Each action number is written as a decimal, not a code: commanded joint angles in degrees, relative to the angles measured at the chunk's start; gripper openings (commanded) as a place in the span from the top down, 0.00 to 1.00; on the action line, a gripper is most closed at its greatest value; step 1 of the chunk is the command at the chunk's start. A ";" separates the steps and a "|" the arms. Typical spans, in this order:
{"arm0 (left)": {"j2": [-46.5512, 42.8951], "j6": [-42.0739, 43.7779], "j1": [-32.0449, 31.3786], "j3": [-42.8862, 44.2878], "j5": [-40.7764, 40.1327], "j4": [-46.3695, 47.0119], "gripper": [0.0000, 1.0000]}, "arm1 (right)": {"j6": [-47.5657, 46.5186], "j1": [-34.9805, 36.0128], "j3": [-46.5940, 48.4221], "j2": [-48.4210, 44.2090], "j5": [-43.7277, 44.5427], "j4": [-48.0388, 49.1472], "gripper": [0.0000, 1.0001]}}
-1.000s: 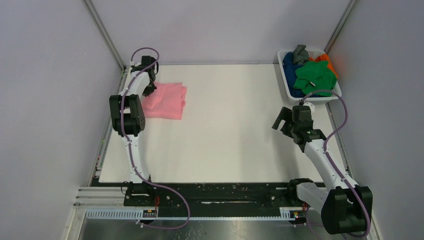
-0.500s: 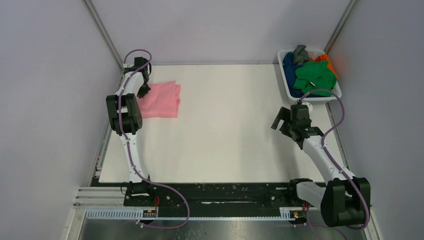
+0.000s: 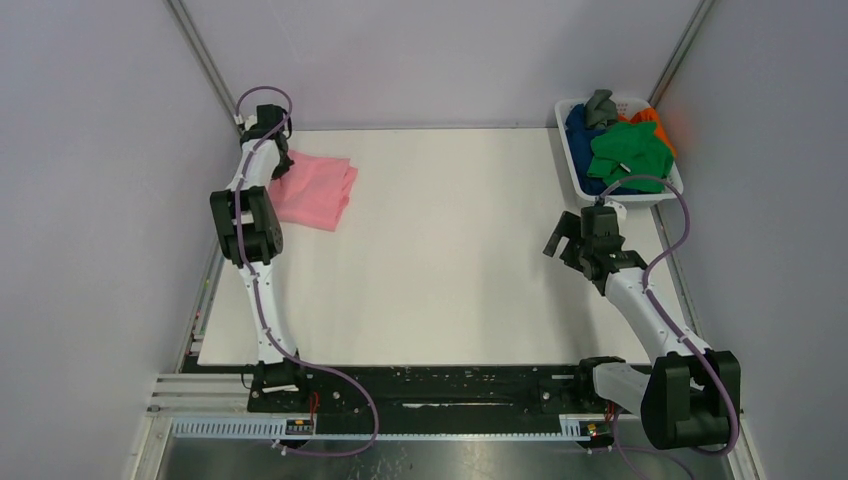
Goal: Fold and stack the t-shirts
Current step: Put the neatly folded tshirt into the corner of the board with the left arm
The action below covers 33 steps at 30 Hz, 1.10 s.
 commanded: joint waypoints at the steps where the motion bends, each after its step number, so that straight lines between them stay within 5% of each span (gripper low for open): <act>1: 3.72 -1.76 0.94 7.06 0.88 4.52 1.00 | -0.70 -0.16 3.26 1.37 2.41 1.18 0.01; 11: 7.09 -5.51 1.59 12.65 -2.00 3.67 1.00 | -0.87 -0.16 4.33 3.54 2.57 0.96 0.01; 20: 2.29 -8.14 2.82 4.22 -3.18 3.72 1.00 | -0.88 -0.16 4.04 3.38 1.40 0.90 0.01; 21: 2.25 -8.00 2.89 4.22 -2.77 3.91 0.95 | -0.94 -0.16 4.04 3.39 1.22 0.88 0.01; 23: 2.04 -7.39 2.82 4.28 -0.80 4.85 0.69 | -0.95 -0.16 4.14 3.44 0.53 0.81 0.00; 29: -2.42 -7.45 1.68 3.94 -0.99 5.34 0.36 | -1.22 -0.16 4.49 2.69 -1.76 0.17 0.01; 31: -6.14 -7.82 1.53 1.76 -1.29 5.58 0.13 | -1.24 -0.16 4.10 1.92 -2.37 0.31 0.00; 33: -10.73 -8.26 1.43 -1.80 -1.49 6.04 0.04 | -1.36 -0.18 3.80 0.84 -3.16 0.37 0.01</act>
